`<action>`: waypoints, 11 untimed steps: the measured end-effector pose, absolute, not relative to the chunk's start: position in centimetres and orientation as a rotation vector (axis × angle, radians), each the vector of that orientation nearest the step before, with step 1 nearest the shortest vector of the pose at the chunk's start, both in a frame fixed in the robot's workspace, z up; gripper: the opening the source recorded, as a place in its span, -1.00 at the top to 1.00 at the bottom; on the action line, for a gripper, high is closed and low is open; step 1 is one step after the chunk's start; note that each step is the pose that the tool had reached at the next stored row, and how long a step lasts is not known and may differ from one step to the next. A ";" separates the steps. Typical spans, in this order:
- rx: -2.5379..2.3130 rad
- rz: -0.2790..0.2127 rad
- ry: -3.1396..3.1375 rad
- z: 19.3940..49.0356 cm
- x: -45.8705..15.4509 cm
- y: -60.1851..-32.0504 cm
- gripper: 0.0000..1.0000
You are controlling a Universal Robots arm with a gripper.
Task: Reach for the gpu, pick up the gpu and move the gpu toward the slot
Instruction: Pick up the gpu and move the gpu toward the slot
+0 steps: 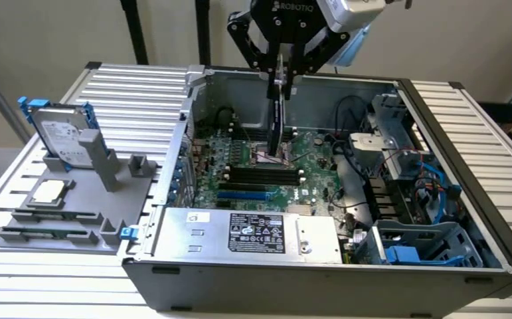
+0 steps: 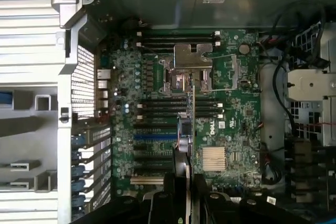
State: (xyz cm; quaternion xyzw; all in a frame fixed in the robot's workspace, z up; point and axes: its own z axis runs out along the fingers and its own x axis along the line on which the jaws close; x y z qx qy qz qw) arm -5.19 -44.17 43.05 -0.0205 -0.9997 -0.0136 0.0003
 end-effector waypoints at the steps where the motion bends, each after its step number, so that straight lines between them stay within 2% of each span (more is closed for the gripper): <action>1: -0.064 -0.043 -3.139 42.9 -4.7 -44.1 0.48; 11: -0.049 -0.037 -3.134 42.1 -3.6 -43.7 0.48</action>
